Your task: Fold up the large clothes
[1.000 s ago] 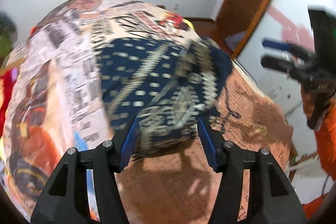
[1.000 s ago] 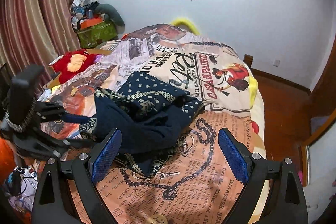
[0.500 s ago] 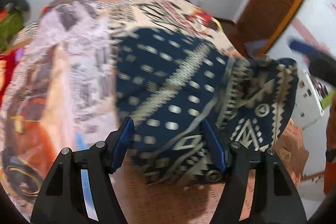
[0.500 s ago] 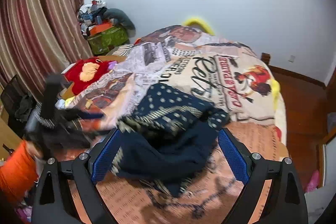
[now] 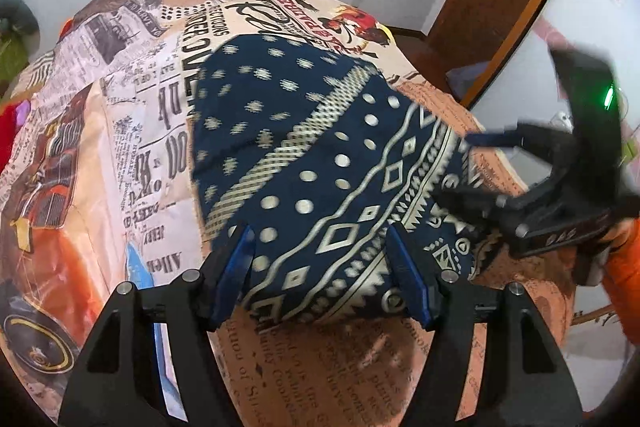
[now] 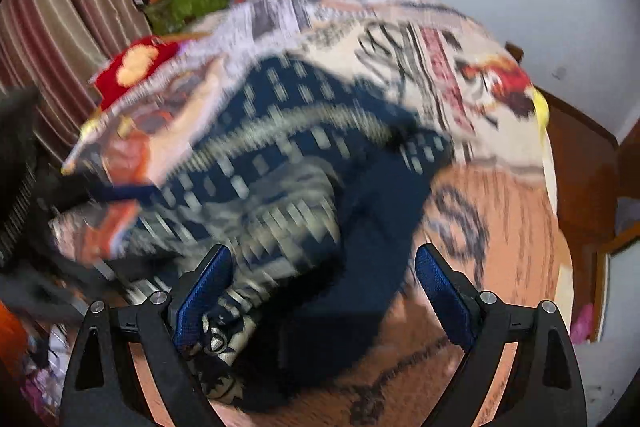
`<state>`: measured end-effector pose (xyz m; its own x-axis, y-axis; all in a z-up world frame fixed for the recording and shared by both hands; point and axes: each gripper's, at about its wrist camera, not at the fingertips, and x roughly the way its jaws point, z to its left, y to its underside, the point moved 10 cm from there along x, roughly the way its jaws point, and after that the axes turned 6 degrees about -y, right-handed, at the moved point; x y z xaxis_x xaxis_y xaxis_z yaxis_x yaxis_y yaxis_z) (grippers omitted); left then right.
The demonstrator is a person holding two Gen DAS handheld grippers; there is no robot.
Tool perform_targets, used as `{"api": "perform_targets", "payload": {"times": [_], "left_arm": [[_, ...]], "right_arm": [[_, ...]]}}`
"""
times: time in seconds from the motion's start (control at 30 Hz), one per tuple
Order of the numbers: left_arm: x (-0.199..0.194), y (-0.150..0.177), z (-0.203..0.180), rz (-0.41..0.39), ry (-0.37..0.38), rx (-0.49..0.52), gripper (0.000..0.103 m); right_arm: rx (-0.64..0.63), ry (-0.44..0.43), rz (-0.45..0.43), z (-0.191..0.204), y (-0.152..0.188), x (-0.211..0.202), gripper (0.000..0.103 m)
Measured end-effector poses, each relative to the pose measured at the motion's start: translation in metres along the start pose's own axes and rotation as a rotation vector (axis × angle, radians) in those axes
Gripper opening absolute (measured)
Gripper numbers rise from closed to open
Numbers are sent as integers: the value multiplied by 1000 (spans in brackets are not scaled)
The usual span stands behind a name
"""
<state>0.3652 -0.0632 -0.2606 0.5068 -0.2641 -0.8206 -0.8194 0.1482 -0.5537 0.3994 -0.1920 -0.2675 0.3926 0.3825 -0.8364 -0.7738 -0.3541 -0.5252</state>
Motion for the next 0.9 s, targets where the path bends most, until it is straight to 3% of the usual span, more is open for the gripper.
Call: {"api": "perform_targets", "payload": {"times": [0.27, 0.37, 0.7, 0.9], "left_arm": [[-6, -6, 42, -28, -158, 0, 67], [9, 9, 42, 25, -141, 6, 67], [-12, 30, 41, -27, -219, 151, 67], [-27, -7, 65, -109, -214, 32, 73]], "right_arm": [[91, -56, 28, -21, 35, 0, 93], [84, -49, 9, -20, 31, -9, 93], [-34, 25, -75, -3, 11, -44, 93], [-39, 49, -171, 0, -16, -58, 94]]}}
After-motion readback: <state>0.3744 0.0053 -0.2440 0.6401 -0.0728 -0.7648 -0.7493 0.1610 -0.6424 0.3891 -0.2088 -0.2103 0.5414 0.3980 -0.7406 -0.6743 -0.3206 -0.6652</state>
